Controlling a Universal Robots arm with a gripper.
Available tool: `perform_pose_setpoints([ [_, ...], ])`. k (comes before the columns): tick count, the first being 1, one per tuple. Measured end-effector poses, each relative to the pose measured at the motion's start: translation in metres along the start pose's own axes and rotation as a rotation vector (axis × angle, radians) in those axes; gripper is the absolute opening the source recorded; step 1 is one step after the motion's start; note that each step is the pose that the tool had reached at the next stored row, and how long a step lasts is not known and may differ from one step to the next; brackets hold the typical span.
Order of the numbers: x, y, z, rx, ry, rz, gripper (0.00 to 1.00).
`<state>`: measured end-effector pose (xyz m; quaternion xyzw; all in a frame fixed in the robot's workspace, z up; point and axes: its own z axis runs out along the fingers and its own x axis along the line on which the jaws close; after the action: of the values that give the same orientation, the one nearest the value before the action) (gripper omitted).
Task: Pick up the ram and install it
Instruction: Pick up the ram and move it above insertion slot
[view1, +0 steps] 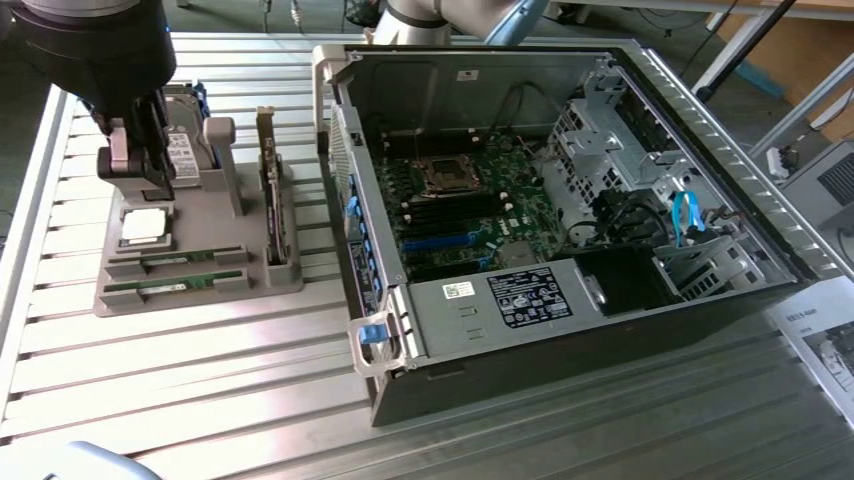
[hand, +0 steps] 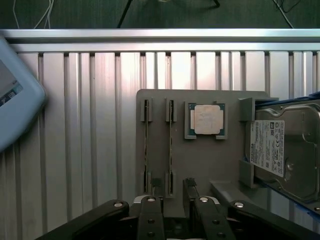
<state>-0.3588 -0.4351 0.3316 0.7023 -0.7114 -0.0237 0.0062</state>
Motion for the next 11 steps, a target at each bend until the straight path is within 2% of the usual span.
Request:
perform_pose_setpoints([
  [6,0.0062,-0.0001,-0.0001,0.0000,0.0000,0.000,0.30],
  [11,0.0067,-0.0001,-0.0002,0.0000,0.0000,0.000,0.30],
])
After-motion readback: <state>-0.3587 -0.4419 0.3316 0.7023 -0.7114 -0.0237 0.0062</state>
